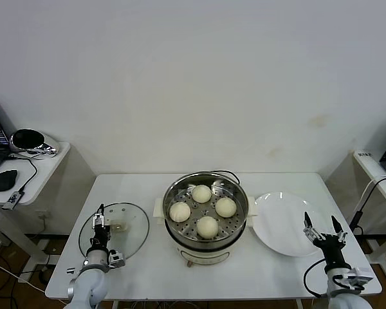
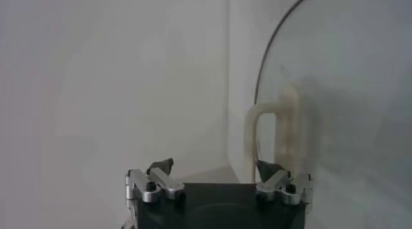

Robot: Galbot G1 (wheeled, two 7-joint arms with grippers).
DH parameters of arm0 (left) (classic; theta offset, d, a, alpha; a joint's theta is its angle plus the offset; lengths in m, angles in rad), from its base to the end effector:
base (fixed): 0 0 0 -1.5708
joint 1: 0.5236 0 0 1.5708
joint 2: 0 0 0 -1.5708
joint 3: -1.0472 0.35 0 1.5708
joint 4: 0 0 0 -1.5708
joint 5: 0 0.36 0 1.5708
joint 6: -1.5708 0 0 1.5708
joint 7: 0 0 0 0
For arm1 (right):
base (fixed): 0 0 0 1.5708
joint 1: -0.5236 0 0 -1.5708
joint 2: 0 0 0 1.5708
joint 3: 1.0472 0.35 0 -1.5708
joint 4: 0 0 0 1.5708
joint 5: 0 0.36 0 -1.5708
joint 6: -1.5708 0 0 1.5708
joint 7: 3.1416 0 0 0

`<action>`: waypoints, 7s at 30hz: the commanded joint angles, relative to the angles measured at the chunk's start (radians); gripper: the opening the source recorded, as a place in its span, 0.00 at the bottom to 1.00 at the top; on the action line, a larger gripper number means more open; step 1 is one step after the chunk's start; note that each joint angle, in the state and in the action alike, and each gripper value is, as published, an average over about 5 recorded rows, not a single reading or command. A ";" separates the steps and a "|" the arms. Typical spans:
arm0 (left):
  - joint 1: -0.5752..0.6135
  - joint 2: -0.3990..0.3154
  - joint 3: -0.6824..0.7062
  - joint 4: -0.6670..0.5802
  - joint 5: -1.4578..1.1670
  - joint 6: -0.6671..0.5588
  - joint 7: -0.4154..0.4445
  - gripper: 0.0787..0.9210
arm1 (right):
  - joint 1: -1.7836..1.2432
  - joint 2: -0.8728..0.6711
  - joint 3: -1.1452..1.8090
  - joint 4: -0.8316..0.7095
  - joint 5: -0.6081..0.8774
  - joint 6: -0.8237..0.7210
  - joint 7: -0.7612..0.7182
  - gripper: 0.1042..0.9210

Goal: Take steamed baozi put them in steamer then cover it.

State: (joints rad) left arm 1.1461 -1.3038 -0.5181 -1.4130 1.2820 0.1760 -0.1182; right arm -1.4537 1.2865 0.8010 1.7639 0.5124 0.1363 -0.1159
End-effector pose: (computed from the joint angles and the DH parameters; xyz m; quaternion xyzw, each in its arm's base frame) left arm 0.3150 0.1054 -0.4259 0.0274 -0.6960 -0.7069 0.1230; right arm 0.2162 -0.1717 -0.3571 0.0555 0.9959 0.0707 0.0121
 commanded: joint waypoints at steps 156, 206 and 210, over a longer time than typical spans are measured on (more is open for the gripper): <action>-0.179 -0.299 0.672 -0.306 0.427 0.590 0.493 0.08 | 0.001 0.105 0.044 -0.007 -0.197 -0.187 0.072 0.88; 0.492 -0.161 -0.096 -0.783 -1.103 -0.153 0.078 0.88 | -0.235 0.064 -0.066 0.181 -0.122 -0.083 0.058 0.88; 0.559 -0.172 -0.102 -0.754 -1.188 -0.190 0.081 0.88 | -0.282 0.047 -0.077 0.191 -0.135 -0.079 0.052 0.88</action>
State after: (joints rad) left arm 1.4580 -1.4781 -0.3645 -2.1982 0.6724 0.4236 0.0550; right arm -1.6178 1.3526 0.7710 1.9014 0.3771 0.0257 -0.0604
